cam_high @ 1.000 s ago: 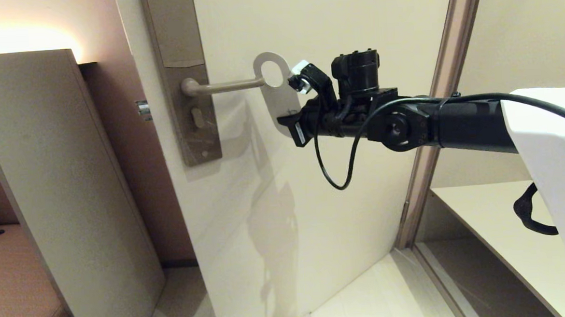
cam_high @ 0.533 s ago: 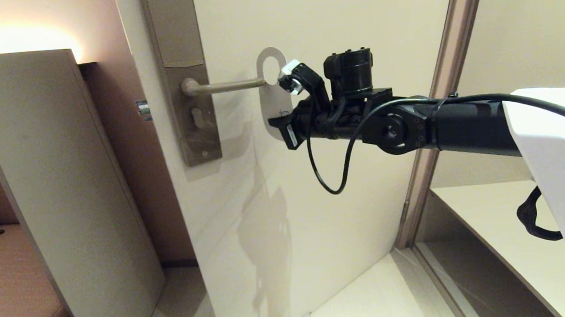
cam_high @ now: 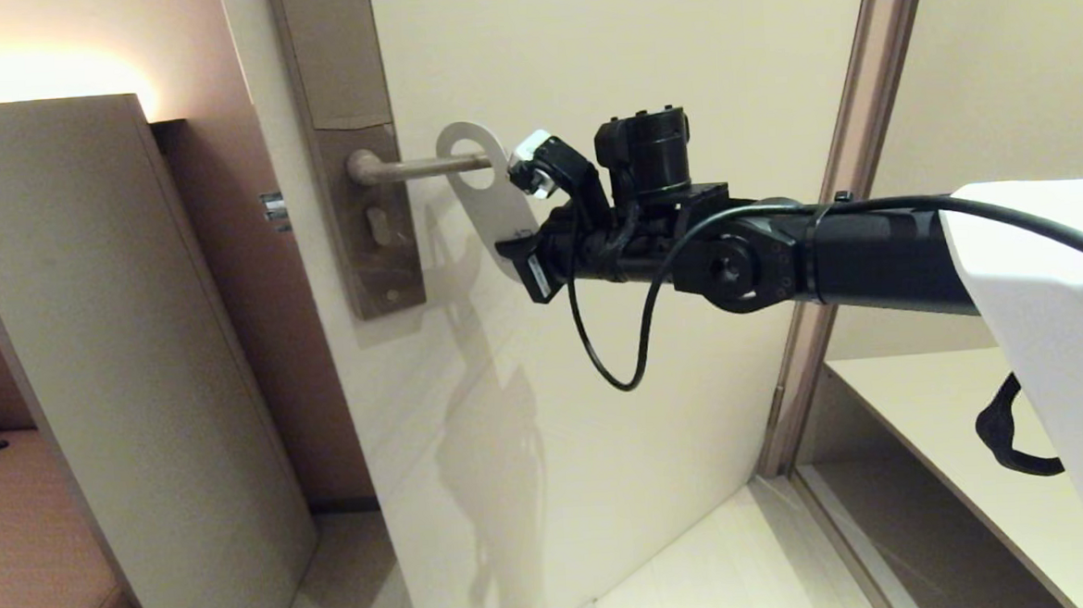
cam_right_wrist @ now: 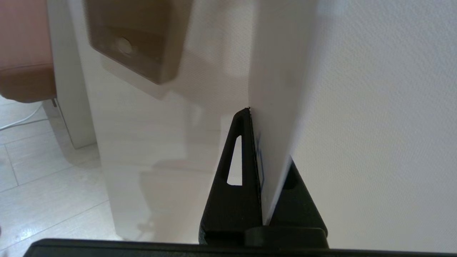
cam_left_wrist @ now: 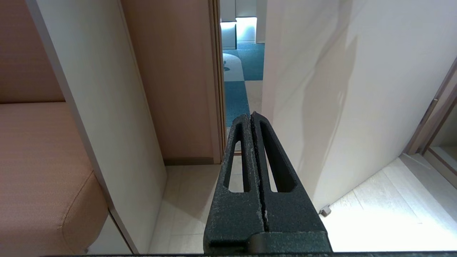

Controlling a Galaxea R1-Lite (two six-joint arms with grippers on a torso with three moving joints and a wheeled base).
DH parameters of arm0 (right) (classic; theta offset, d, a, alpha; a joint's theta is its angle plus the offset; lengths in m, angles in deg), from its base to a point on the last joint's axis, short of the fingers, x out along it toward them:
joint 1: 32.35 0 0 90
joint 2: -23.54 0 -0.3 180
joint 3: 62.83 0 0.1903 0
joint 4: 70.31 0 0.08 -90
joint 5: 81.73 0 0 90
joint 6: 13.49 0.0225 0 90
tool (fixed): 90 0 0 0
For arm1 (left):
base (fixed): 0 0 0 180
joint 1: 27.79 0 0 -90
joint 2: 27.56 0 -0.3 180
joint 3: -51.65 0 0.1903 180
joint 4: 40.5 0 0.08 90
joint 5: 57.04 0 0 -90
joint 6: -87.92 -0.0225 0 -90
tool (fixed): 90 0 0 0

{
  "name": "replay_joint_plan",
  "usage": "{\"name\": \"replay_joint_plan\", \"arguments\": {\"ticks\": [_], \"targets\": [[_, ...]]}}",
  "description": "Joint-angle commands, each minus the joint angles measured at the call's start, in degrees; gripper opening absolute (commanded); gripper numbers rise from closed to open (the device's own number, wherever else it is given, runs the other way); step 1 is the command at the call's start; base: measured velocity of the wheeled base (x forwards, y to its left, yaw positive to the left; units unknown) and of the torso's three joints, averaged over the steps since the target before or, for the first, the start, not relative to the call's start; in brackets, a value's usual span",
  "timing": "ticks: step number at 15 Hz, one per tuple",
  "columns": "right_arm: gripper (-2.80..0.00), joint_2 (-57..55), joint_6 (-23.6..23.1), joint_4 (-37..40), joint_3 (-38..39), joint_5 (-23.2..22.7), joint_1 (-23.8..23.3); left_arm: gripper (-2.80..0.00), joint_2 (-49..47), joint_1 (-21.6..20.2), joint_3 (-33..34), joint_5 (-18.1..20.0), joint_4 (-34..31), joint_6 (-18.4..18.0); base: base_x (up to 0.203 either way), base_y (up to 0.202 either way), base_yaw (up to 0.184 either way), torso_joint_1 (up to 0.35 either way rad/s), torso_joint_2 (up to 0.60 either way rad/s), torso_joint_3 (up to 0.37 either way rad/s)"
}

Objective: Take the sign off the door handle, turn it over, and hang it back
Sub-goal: Hang the sign back with the other side facing out

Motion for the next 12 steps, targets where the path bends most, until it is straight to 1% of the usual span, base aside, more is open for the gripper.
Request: {"name": "replay_joint_plan", "arguments": {"ticks": [1, 4, 12], "targets": [[-2.80, -0.07, -0.12, -0.10, 0.08, -0.06, 0.10, -2.80, 0.02, -0.02, 0.01, -0.02, -0.04, 0.01, 0.000, 0.000, 0.000, 0.000, 0.00, 0.000], [-2.80, -0.16, -0.12, -0.01, 0.32, -0.06, 0.19, -2.80, 0.02, -0.02, 0.01, -0.02, -0.04, 0.01, 0.000, 0.000, 0.000, 0.000, 0.00, 0.000], [-2.80, -0.24, -0.12, -0.10, 1.24, 0.91, 2.39, -2.80, 0.02, -0.02, 0.01, -0.02, -0.03, 0.01, 0.000, 0.000, 0.000, 0.000, 0.00, 0.000]]}}
